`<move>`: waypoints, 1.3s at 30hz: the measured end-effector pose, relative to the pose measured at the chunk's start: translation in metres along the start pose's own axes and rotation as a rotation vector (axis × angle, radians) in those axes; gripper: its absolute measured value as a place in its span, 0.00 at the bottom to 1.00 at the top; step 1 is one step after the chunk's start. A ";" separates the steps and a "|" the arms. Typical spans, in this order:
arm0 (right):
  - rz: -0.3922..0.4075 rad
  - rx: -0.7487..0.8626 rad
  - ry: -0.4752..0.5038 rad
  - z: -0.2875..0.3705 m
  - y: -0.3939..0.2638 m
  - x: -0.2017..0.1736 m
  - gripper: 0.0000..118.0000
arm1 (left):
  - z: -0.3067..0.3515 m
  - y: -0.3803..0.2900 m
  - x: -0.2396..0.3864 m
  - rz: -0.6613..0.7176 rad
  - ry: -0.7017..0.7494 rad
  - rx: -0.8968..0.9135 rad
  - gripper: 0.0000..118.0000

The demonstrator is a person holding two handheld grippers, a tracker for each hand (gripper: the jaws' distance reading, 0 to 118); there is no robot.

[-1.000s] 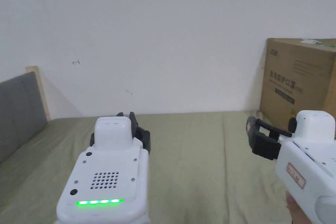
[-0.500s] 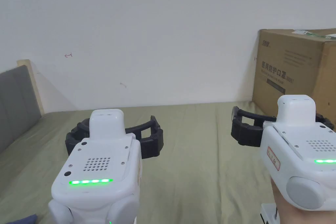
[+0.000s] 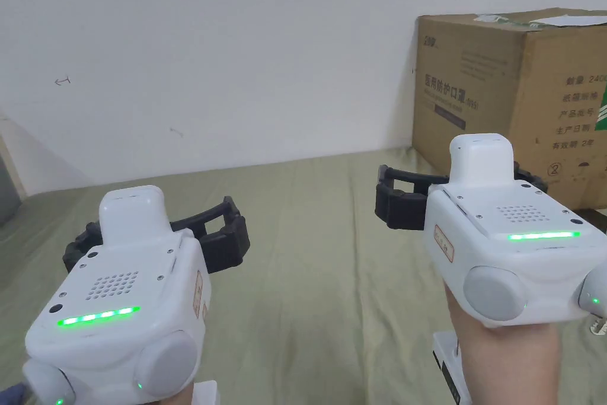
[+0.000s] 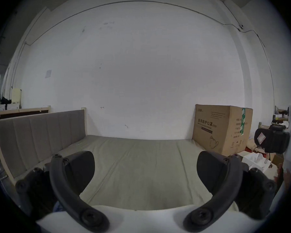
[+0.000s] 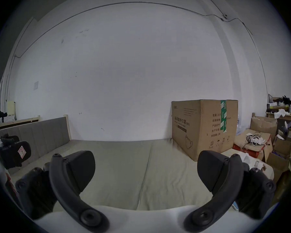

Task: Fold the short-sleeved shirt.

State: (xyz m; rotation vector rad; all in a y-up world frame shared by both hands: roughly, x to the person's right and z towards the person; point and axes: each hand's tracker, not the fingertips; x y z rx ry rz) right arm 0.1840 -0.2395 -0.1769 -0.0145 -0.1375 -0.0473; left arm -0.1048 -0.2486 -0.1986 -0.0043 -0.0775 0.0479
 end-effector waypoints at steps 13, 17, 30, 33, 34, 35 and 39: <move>0.045 -0.044 0.012 0.000 -0.005 -0.009 1.00 | 0.002 0.006 0.002 -0.008 0.032 0.001 1.00; 0.062 -0.047 0.017 0.001 -0.006 -0.011 1.00 | 0.001 0.008 0.002 0.001 0.030 -0.007 1.00; 0.068 -0.059 0.028 -0.001 -0.005 -0.012 1.00 | 0.000 0.002 -0.001 0.024 0.043 -0.035 1.00; 0.069 -0.062 0.029 -0.003 -0.005 -0.013 1.00 | 0.001 0.002 0.001 0.023 0.049 -0.037 1.00; 0.070 -0.063 0.030 -0.003 -0.006 -0.014 1.00 | 0.000 0.002 0.001 0.020 0.054 -0.037 1.00; 0.071 -0.065 0.032 -0.003 -0.007 -0.015 1.00 | -0.001 0.002 0.002 0.019 0.055 -0.039 1.00; 0.077 -0.076 0.038 -0.005 -0.011 -0.017 1.00 | 0.002 0.002 -0.001 0.052 0.030 -0.024 1.00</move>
